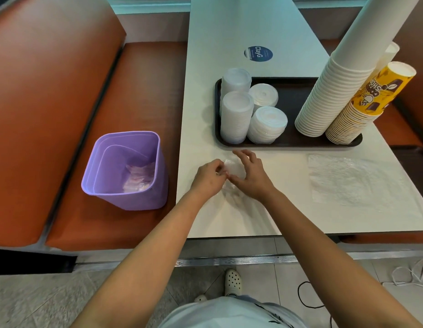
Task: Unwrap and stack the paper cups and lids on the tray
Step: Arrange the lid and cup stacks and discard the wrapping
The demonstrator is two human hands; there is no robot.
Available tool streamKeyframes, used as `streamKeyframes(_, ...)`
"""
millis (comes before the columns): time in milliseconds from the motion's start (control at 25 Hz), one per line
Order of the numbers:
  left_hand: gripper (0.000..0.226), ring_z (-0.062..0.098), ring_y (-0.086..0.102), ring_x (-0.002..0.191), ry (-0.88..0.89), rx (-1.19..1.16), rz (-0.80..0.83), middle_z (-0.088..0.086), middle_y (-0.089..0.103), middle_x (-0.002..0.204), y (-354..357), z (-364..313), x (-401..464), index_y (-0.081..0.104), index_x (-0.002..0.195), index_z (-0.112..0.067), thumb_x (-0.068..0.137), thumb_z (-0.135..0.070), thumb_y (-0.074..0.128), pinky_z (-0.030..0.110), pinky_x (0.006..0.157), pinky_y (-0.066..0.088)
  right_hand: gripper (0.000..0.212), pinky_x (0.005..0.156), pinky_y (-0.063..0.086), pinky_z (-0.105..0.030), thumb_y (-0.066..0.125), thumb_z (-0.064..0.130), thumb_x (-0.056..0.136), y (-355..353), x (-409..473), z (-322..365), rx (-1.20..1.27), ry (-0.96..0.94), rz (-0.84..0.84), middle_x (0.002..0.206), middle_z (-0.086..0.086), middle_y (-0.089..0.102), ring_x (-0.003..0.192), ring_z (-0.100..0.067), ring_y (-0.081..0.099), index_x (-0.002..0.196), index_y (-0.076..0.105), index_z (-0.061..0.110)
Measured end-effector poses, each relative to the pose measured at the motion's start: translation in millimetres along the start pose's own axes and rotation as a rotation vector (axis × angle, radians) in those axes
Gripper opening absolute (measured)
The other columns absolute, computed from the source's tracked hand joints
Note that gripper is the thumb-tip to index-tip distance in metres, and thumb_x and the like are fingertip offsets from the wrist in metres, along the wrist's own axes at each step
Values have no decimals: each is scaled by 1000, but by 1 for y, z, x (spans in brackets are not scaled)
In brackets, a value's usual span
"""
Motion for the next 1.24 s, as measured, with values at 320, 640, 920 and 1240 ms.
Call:
streamKeyframes(320,31,12,55,92,161,-581,-126,2,46,118,0,-17,-32,60,94,-30,85,0,63,17,82,45,18,67,48,-34,55,6,91,-19,-7,-14,569,198,-254,66,1,50,62,-16,49,74,50,8)
streamKeyframes(640,36,-3,52,50,-30,-679,-93,2,60,90,5,-20,-25,64,101,-22,88,9,50,10,58,44,33,59,48,-20,57,-6,88,-36,-10,-8,815,75,-251,84,1,55,60,-7,54,96,50,25)
streamKeyframes(920,49,-3,55,51,4,-613,-179,4,56,110,-14,-29,-27,60,118,-21,85,13,47,8,59,43,29,73,52,-26,52,-1,91,-34,-1,12,690,-32,29,110,1,56,67,-12,54,99,65,24)
streamKeyframes(1240,37,1,61,81,-8,-635,-290,-6,64,105,-59,3,-28,64,109,-27,88,3,55,12,76,47,27,73,49,-36,56,-4,84,-7,22,51,665,85,20,81,-7,63,67,-18,54,82,65,22)
Point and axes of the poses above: each hand's wrist, its own x-axis towards the middle knuckle, its own y-axis out of the palm, z = x × y, the point moved 6 cm from there along x, towards the middle knuckle
